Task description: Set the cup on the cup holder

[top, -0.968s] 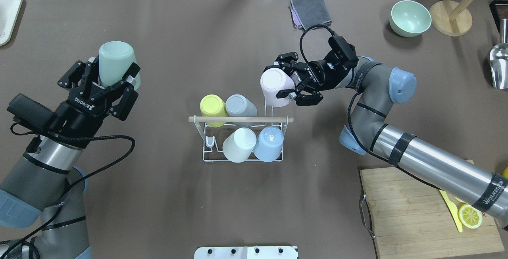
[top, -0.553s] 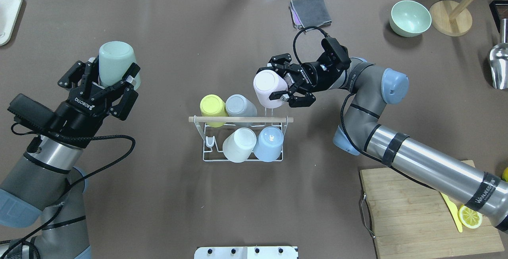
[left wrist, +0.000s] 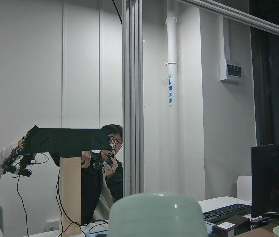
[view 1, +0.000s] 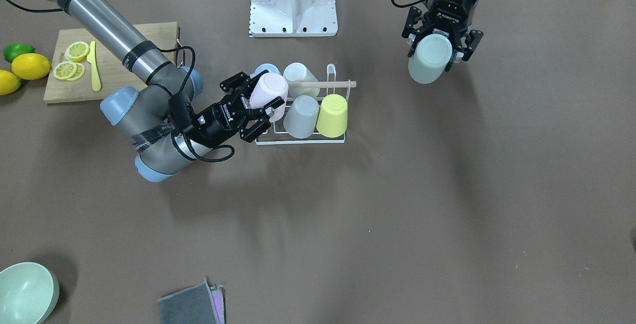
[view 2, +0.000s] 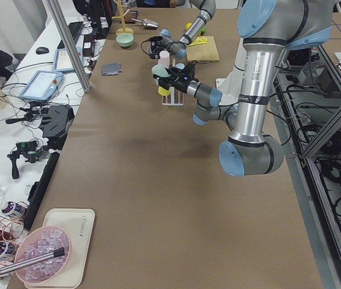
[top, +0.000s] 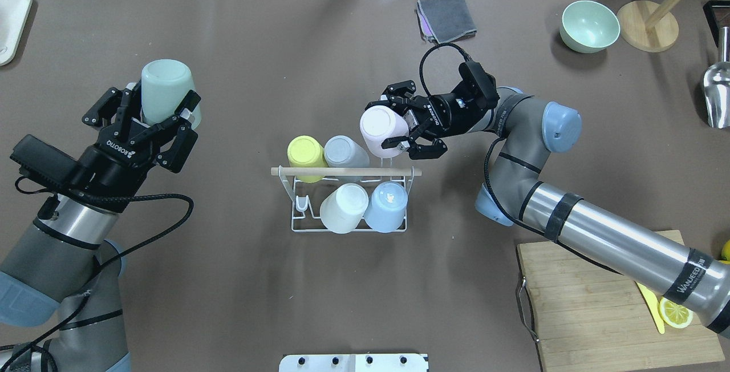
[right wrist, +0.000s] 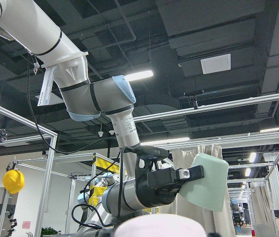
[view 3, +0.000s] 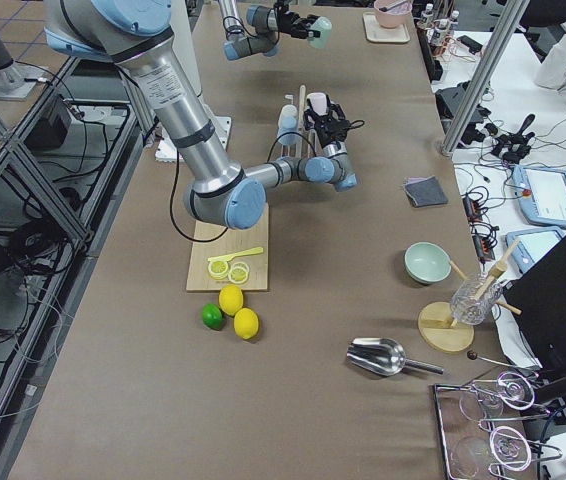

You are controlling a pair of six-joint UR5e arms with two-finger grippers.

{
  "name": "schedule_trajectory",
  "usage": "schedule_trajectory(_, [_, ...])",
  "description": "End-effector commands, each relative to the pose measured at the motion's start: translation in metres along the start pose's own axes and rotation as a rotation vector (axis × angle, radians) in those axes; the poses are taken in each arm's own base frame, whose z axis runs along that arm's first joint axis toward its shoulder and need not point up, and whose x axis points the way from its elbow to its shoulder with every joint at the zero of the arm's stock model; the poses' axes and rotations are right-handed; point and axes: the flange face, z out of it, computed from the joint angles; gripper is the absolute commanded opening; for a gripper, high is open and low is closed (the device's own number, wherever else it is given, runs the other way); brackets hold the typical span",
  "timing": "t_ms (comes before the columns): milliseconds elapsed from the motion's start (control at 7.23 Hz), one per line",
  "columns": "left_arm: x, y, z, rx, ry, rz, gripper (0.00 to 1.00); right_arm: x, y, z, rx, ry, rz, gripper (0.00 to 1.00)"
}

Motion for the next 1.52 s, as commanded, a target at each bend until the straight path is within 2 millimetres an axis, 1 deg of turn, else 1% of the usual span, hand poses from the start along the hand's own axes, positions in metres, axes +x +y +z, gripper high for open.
schedule_trajectory(0, [0.004, -0.002, 0.002, 0.006, 0.005, -0.008, 0.0, -0.004, 0.006, -0.001, -0.004, 0.002, 0.004, 0.19])
schedule_trajectory(138, [0.004, -0.002, 0.002, 0.006, 0.005, -0.01, 0.0, -0.005, 0.007, -0.002, -0.006, 0.001, 0.008, 0.27])
schedule_trajectory(277, [0.006, -0.003, 0.003, 0.009, 0.005, -0.015, 0.0, -0.008, 0.008, -0.006, -0.014, 0.003, 0.019, 0.64])
schedule_trajectory(415, [0.003, -0.002, 0.001, 0.012, 0.006, -0.017, 0.0, -0.006, 0.006, -0.007, -0.014, 0.004, 0.019, 0.88])
schedule_trajectory(553, [0.004, -0.002, 0.001, 0.013, 0.006, -0.018, 0.0, -0.004, 0.002, -0.007, -0.015, 0.004, 0.011, 1.0])
schedule_trajectory(968, [0.003, -0.001, 0.001, 0.009, 0.008, -0.015, 0.0, 0.006, -0.009, -0.011, -0.017, 0.012, -0.006, 0.99])
schedule_trajectory(1107, [0.005, -0.001, 0.001, 0.009, 0.01, -0.016, 0.0, 0.014, -0.018, -0.017, -0.035, 0.033, -0.003, 0.99])
schedule_trajectory(1245, [0.007, -0.001, 0.001, 0.008, 0.013, -0.019, 0.0, 0.027, -0.041, -0.034, -0.053, 0.06, -0.007, 0.99])
schedule_trajectory(1383, [0.01, 0.0, 0.002, 0.001, 0.017, -0.016, 0.0, 0.035, -0.061, -0.047, -0.06, 0.076, 0.052, 0.99])
